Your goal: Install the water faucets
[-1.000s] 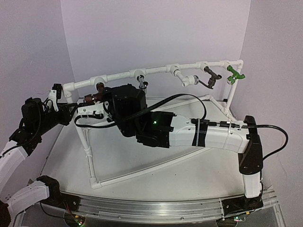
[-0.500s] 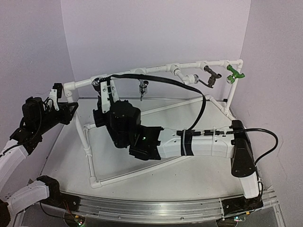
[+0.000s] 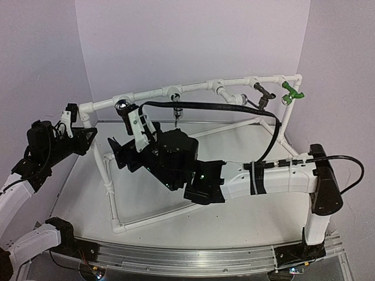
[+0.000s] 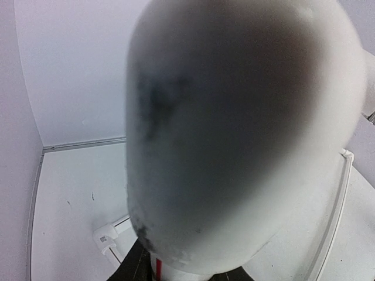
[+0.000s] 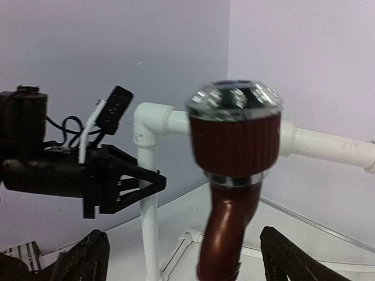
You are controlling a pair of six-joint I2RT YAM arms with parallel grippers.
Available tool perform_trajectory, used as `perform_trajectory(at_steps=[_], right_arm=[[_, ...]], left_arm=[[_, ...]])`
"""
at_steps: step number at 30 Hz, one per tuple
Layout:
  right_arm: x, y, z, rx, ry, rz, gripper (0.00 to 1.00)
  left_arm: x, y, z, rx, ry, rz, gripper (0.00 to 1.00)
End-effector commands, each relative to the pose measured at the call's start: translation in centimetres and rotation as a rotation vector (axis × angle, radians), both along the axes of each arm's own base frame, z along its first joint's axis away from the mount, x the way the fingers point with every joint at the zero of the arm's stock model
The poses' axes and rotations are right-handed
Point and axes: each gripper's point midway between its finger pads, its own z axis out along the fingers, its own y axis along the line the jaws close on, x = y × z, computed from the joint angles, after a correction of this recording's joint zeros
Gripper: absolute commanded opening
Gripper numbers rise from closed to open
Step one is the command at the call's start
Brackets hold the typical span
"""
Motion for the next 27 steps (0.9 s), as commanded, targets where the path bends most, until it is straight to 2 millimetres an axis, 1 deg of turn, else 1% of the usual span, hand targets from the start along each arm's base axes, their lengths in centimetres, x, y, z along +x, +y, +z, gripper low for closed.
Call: perform_trajectory(at_steps=[1, 5, 9, 10, 11, 14, 16, 18, 19, 20, 23, 24, 25, 27], right_arm=[[-2.7, -1.6, 4.1, -0.152, -0.147, 0.022, 0.92], [-1.7, -2.0, 5.5, -0.129, -0.135, -0.055, 0.90], [-0.4, -1.2, 6.1, -0.084, -0.131, -0.142, 0.88], [-0.1, -1.0, 6.6, -0.068, -0.133, -0.165, 0.88], [0.4, -0.7, 6.4, -0.058, -0.131, -0.200, 0.87], [1.5, -0.4, 7.6, 0.012, -0.125, -0.284, 0.81], [2.2, -0.3, 8.1, 0.056, -0.117, -0.339, 0.73], [3.1, -0.6, 8.0, 0.112, -0.092, -0.396, 0.62], [3.4, -0.9, 8.2, 0.149, -0.074, -0.417, 0.54], [3.7, -1.5, 8.4, 0.202, -0.047, -0.438, 0.43], [4.9, -3.2, 7.8, 0.357, 0.069, -0.484, 0.11], [5.3, -4.1, 7.7, 0.416, 0.104, -0.495, 0.04], [5.7, -5.0, 7.9, 0.498, 0.144, -0.488, 0.01], [6.6, -6.5, 6.4, 0.617, 0.240, -0.471, 0.00]], left_arm=[[-1.7, -2.3, -3.8, -0.088, 0.219, -0.106, 0.01], [-1.7, -2.2, -3.8, -0.087, 0.217, -0.104, 0.01], [-1.7, -2.2, -3.8, -0.088, 0.216, -0.104, 0.01], [-1.8, -2.2, -3.8, -0.089, 0.217, -0.104, 0.01], [-1.8, -2.2, -3.8, -0.090, 0.216, -0.105, 0.01], [-1.9, -2.3, -3.7, -0.091, 0.216, -0.109, 0.01], [-1.9, -2.3, -3.7, -0.092, 0.214, -0.110, 0.01], [-1.9, -2.3, -3.6, -0.092, 0.213, -0.113, 0.01], [-2.0, -2.3, -3.6, -0.093, 0.212, -0.114, 0.01], [-2.0, -2.4, -3.6, -0.093, 0.212, -0.117, 0.01], [-2.0, -2.4, -3.6, -0.094, 0.210, -0.119, 0.01], [-2.0, -2.4, -3.5, -0.095, 0.211, -0.120, 0.01], [-2.1, -2.4, -3.5, -0.095, 0.209, -0.121, 0.01], [-2.1, -2.5, -3.5, -0.096, 0.210, -0.124, 0.01]])
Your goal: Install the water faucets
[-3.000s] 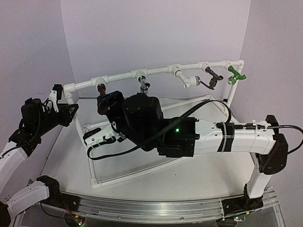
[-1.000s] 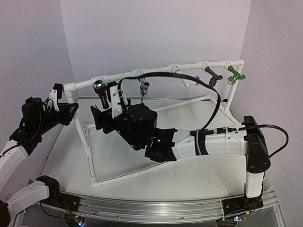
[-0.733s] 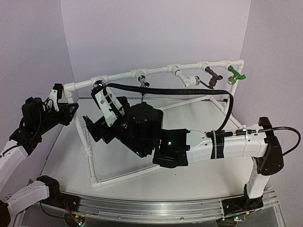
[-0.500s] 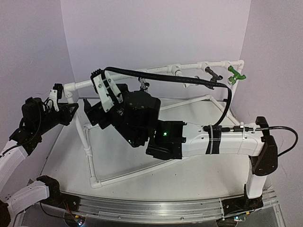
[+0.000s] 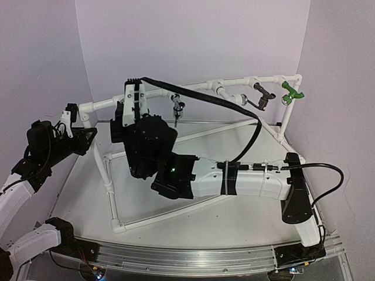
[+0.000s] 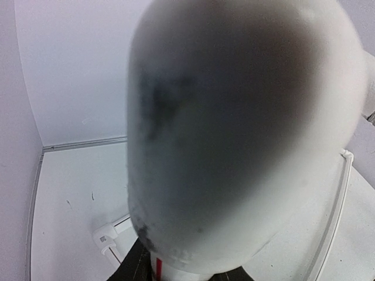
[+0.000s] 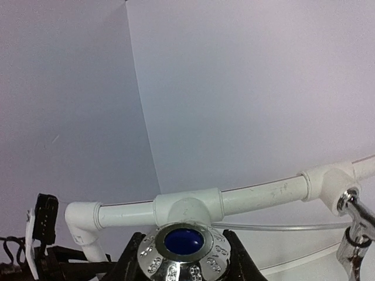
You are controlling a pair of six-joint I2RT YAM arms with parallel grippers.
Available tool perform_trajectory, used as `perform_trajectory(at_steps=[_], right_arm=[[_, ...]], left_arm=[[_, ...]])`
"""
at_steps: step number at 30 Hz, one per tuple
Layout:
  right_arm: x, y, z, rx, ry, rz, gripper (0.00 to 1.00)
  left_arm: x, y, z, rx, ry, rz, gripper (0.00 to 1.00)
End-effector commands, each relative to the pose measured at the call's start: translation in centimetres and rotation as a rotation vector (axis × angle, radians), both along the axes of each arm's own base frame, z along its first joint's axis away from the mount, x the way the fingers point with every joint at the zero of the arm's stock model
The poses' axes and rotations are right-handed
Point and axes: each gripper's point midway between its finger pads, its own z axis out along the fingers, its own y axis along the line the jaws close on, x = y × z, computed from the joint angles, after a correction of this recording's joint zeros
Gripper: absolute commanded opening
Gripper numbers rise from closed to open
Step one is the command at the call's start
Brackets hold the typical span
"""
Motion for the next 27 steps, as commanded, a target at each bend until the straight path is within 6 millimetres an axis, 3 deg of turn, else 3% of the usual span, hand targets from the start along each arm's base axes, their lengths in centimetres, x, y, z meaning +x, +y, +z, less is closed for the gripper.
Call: perform_trajectory(at_steps=[1, 6, 11, 14, 18, 23, 27], right_arm=[[3.1, -6.0, -0.3, 0.475, 0.172, -0.029, 0.00], [3.9, -8.0, -2.3, 0.685, 0.252, 0.066, 0.02], [1.5, -5.2, 1.2, 0.435, 0.114, 0.273, 0.46], [-1.0, -3.9, 2.1, 0.191, 0.028, 0.390, 0.67], [-4.7, -3.7, 1.4, -0.246, -0.159, 0.501, 0.83], [-8.7, -3.8, -0.7, -0.777, -0.423, 0.601, 0.94], [-10.3, -3.1, -3.2, -1.215, -0.706, 0.507, 0.98]], left_arm=[[-2.0, -2.4, -3.5, -0.093, 0.209, -0.121, 0.01], [-2.1, -2.4, -3.4, -0.093, 0.204, -0.121, 0.01], [-2.1, -2.4, -3.4, -0.093, 0.204, -0.120, 0.01], [-2.1, -2.4, -3.4, -0.092, 0.202, -0.120, 0.01], [-2.0, -2.4, -3.4, -0.091, 0.204, -0.120, 0.01], [-1.9, -2.5, -3.5, -0.089, 0.210, -0.123, 0.01], [-1.9, -2.3, -3.6, -0.088, 0.210, -0.113, 0.01]])
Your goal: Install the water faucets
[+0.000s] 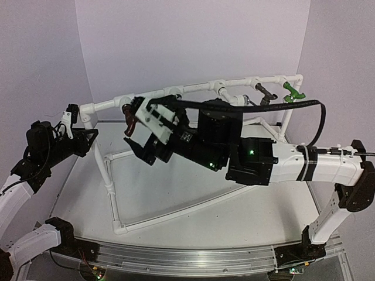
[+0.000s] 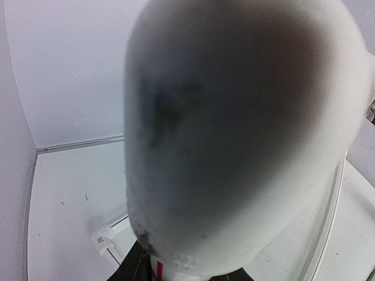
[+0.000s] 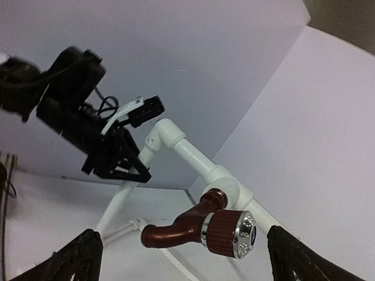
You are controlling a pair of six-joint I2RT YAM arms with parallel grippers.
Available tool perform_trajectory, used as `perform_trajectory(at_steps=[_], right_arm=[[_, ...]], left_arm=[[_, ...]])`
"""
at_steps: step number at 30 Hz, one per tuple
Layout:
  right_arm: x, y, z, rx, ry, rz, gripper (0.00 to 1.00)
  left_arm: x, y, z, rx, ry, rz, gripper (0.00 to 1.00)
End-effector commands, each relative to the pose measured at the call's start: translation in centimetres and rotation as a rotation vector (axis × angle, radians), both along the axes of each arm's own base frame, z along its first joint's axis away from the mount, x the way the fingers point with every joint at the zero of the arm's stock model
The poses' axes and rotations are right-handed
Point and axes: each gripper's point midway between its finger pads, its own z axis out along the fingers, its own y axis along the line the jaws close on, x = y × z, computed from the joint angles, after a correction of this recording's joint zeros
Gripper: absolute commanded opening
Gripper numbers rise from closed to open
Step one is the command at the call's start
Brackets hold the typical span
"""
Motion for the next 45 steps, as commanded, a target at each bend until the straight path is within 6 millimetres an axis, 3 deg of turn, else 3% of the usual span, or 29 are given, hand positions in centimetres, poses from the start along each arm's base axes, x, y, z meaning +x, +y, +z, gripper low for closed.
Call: perform_trajectory(at_steps=[1, 6, 10, 17, 25, 28, 31, 36, 40, 45], right_arm=[[-2.5, 1.1, -3.6, -0.526, -0.563, 0.032, 0.98], [0.8, 2.4, -5.4, -0.818, -0.877, -0.163, 0.98], [2.0, 3.9, -4.3, -0.856, -1.014, -0.277, 0.98], [5.3, 4.4, -2.1, -0.844, -1.015, -0.406, 0.95], [6.4, 4.5, 0.3, -0.773, -0.981, -0.451, 0.88], [6.6, 4.5, 0.4, -0.749, -0.929, -0.457, 0.77], [6.9, 4.4, 0.3, -0.682, -0.829, -0.466, 0.46], [7.2, 4.6, -0.1, -0.525, -0.638, -0.506, 0.05], [8.1, 4.6, 0.8, -0.291, -0.449, -0.585, 0.00], [9.8, 3.2, 2.0, 0.215, -0.036, -0.639, 0.01]], left_arm=[[-1.3, -1.7, -3.6, -0.091, 0.212, -0.073, 0.01], [-1.3, -1.7, -3.7, -0.089, 0.215, -0.069, 0.02], [-1.2, -1.7, -3.8, -0.089, 0.220, -0.072, 0.01], [-1.3, -1.8, -3.7, -0.090, 0.215, -0.076, 0.02], [-1.4, -1.9, -3.6, -0.091, 0.214, -0.085, 0.02], [-1.5, -1.9, -3.6, -0.091, 0.212, -0.089, 0.02], [-1.5, -1.9, -3.5, -0.091, 0.209, -0.088, 0.02], [-1.4, -1.9, -3.7, -0.090, 0.214, -0.089, 0.02], [-1.4, -2.0, -3.8, -0.090, 0.221, -0.091, 0.02], [-1.4, -1.9, -3.8, -0.091, 0.219, -0.087, 0.01]])
